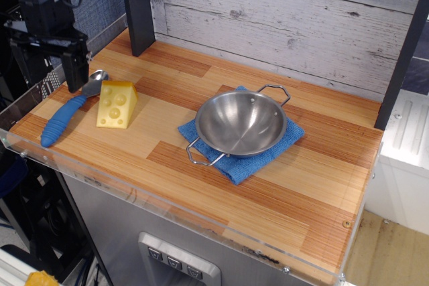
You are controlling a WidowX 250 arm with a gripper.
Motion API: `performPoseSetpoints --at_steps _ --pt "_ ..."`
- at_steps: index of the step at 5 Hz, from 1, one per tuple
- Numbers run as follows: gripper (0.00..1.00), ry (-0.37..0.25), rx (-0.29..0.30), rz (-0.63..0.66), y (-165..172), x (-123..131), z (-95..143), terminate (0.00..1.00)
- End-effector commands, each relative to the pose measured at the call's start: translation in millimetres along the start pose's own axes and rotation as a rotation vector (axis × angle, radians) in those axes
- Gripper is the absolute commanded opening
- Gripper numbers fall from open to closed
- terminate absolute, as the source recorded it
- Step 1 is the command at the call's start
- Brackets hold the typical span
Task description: Move the blue spoon on the other side of the silver pot.
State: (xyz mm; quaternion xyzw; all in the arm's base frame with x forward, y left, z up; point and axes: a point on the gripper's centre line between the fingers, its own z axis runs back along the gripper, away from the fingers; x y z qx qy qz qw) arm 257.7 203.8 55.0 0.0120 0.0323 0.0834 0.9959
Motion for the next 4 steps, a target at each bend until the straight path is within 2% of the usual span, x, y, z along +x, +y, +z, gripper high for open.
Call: performPoseSetpoints --at_steps 1,2,4 --pt "1.00 0.015 0.045 -0.028 2 -17 -1 0.00" --pt "1.00 0.069 0.076 -0.045 4 -29 -24 0.00" --pt "1.00 0.131 0.049 -0.059 -5 -23 -49 0.00"
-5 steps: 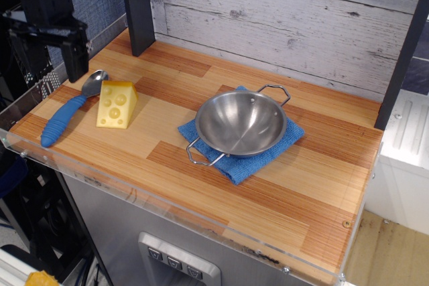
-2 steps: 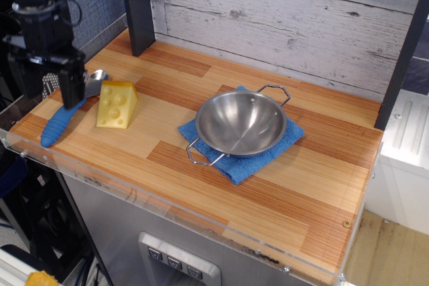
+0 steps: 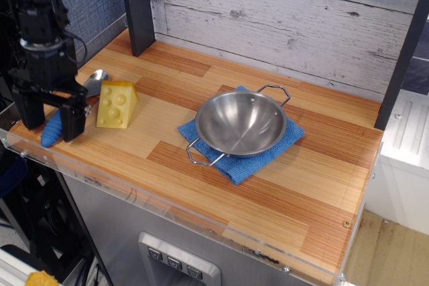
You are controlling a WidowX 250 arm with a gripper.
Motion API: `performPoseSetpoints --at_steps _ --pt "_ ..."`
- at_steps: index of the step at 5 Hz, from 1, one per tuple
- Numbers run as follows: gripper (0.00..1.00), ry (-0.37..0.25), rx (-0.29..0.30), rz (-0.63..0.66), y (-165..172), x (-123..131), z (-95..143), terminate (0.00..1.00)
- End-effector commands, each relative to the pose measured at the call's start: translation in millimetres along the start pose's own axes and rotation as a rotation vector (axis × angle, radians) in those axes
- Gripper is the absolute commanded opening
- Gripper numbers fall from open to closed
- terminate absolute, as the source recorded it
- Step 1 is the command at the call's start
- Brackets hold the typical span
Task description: Move the blue spoon on the other side of the silver pot.
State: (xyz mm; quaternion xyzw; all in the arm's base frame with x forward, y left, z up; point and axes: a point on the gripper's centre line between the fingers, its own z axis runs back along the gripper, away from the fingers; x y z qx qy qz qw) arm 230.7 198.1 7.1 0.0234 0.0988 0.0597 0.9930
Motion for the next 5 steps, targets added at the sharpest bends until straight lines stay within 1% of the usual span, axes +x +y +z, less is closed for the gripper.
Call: performPoseSetpoints --at_steps 1,2,3,4,5 --pt "1.00 0.006 0.014 -0.012 -11 5 -5 0.00" --pt "0.00 0.004 0.018 -0.006 -16 6 -6 0.00" --pt "0.00 0.001 0.031 -0.005 -20 5 -4 0.00" --pt "0.00 -0.030 0.069 0.021 -19 0 9 0.00" --pt "0.00 -0.090 0.076 0.044 -10 -16 41 0.00"
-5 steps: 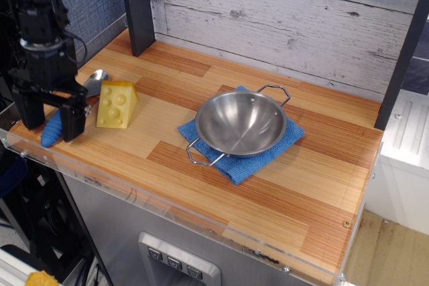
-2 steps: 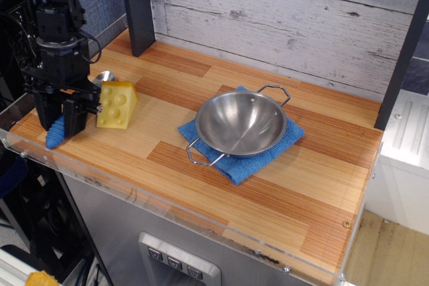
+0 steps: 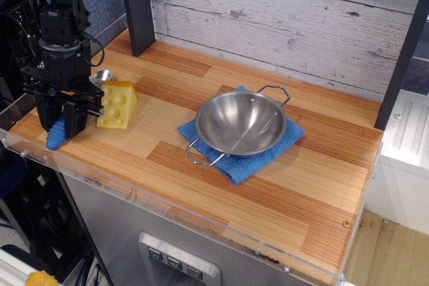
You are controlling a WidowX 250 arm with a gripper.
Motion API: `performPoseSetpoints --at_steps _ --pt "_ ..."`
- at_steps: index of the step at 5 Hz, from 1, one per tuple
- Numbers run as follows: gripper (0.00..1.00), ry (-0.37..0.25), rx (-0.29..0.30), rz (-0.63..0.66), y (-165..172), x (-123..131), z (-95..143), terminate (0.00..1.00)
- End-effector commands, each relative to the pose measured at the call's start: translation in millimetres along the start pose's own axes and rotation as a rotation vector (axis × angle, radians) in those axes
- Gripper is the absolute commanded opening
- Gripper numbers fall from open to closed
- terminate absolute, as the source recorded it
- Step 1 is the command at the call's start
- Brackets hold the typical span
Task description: Move the blue spoon on the other side of the silver pot.
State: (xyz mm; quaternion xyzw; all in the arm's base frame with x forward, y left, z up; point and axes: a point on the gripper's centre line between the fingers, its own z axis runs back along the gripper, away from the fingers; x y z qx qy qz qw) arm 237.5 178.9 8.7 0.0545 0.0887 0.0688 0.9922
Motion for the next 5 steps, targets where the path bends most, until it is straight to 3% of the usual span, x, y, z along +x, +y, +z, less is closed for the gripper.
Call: performPoseSetpoints --at_steps 1,2,3,5 --pt "0.00 -0.162 -0.012 0.052 14 -37 74 0.00" --pt "0.00 -0.257 -0.057 0.059 -7 -56 108 0.00" --pt "0.00 -0.310 -0.122 -0.130 -49 -63 128 0.00" --pt "0.00 -0.256 -0.125 -0.349 -147 -71 124 0.00"
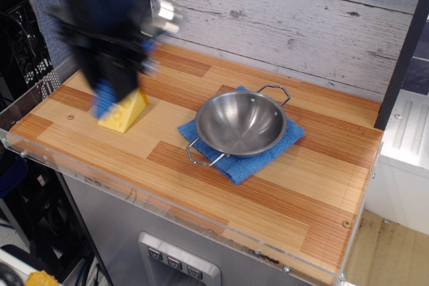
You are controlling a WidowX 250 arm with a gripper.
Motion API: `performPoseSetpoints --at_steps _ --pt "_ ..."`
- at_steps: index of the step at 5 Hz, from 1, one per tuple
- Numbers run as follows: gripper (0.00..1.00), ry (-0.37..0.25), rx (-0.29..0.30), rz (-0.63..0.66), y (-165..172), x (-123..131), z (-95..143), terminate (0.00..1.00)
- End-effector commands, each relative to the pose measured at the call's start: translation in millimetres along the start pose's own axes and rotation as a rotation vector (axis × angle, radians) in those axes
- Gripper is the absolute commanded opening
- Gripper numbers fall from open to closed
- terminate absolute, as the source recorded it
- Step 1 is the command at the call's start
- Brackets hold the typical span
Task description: Move the blue spoon on the other side of the silver pot.
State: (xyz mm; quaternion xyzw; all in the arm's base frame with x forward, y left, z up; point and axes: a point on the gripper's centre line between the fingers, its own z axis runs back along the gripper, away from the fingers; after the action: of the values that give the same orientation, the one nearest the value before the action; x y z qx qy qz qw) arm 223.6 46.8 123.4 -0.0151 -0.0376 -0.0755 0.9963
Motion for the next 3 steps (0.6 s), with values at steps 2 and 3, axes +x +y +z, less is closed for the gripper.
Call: performPoseSetpoints --at_steps 2,3 --pt "0.00 0.018 0.038 -0.026 -112 8 6 0.00" --pt "0.00 0.011 0.041 0.012 -119 11 7 0.00"
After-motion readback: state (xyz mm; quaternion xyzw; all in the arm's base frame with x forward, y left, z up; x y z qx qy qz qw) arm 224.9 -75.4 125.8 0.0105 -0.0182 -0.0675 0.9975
